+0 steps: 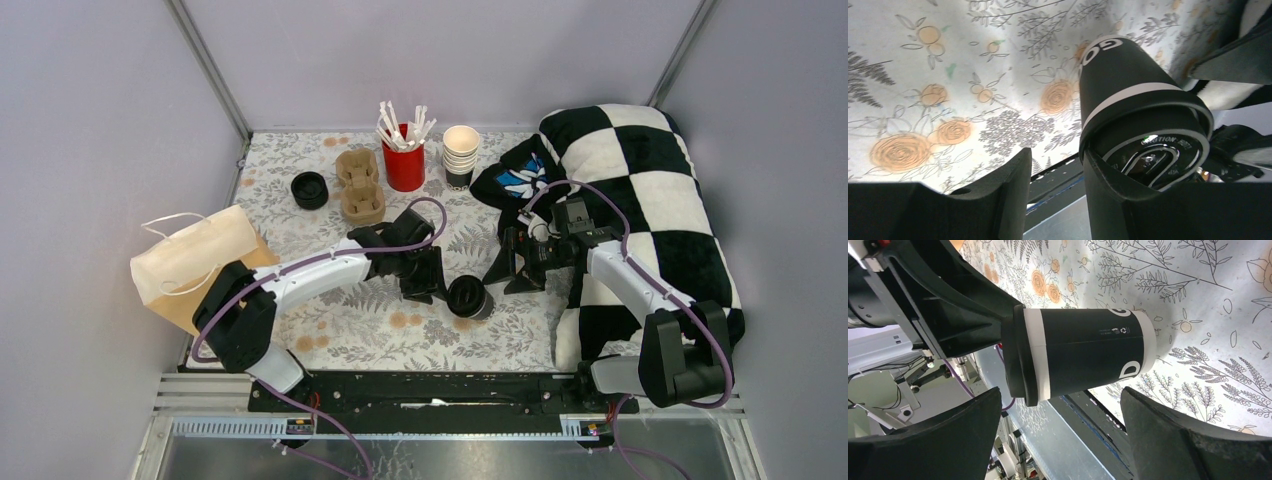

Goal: Pack the takeout coffee

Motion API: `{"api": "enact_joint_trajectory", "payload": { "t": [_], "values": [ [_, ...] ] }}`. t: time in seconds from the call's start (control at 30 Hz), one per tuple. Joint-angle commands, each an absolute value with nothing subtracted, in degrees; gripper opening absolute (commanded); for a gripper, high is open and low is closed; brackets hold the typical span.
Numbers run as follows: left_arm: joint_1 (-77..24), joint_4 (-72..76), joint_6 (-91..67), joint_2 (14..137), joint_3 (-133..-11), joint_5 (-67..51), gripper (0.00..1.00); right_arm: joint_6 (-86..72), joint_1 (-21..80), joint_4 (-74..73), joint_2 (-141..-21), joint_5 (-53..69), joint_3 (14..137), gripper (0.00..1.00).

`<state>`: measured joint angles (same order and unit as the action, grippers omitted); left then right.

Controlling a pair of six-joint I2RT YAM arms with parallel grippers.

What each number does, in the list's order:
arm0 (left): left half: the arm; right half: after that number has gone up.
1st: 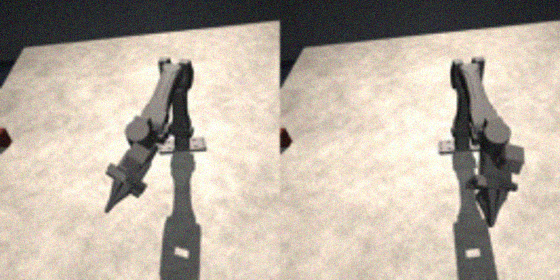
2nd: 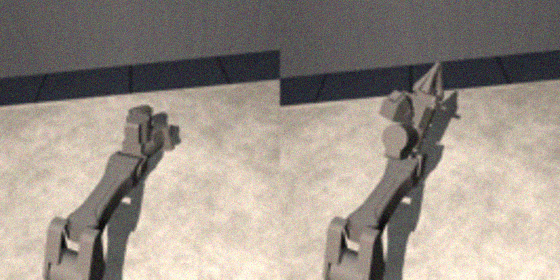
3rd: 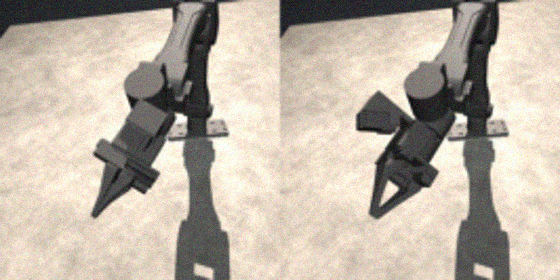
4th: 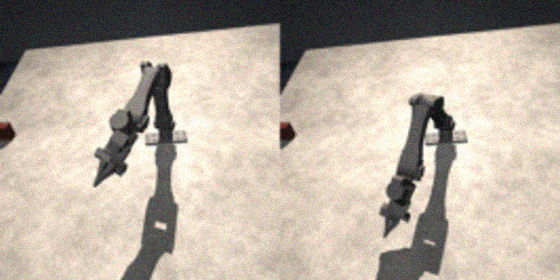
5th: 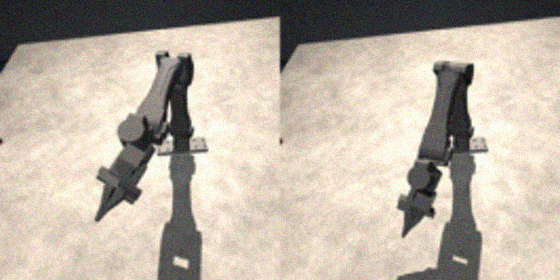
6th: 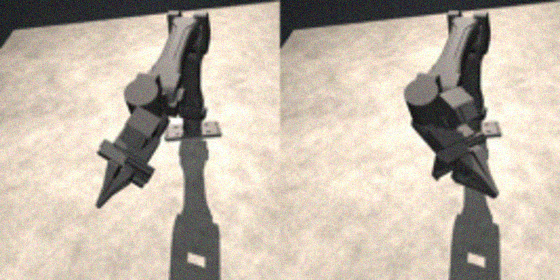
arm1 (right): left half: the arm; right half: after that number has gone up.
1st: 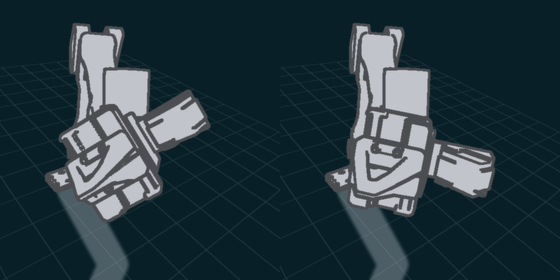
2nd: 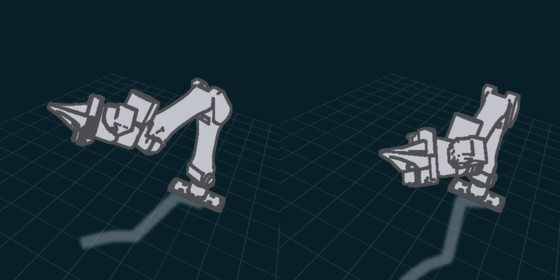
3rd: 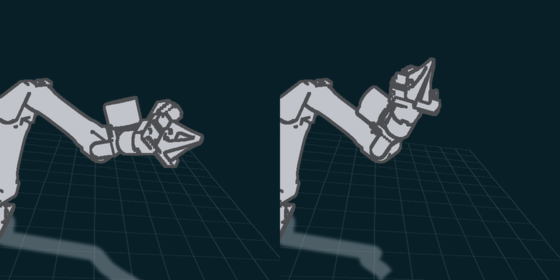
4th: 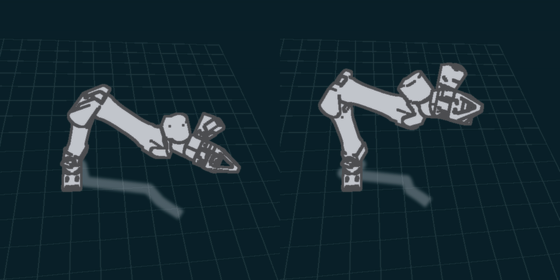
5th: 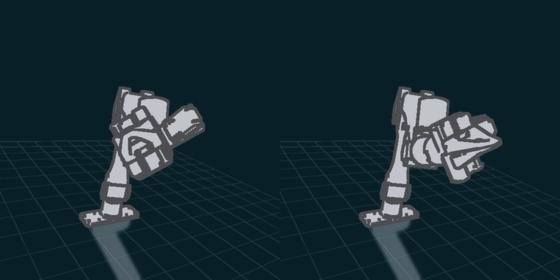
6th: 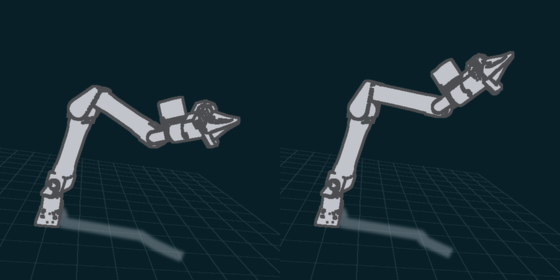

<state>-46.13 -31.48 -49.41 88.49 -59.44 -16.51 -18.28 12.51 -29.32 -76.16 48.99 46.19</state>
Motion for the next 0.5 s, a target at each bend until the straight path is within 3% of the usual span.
{"api": "enact_joint_trajectory", "payload": {
  "t": [0.0, 0.47],
  "values": [
    [-46.1, -36.0, -46.2, 89.3, -63.8, -13.0, 0.47, -18.6, 12.3, -27.5, -76.0, 51.4, 46.0, 0.94],
    [-46.1, -35.4, -46.2, 90.8, -68.2, -14.7, 0.50, -21.8, 12.4, -24.7, -75.0, 53.7, 43.2, 0.93]
  ]
}}
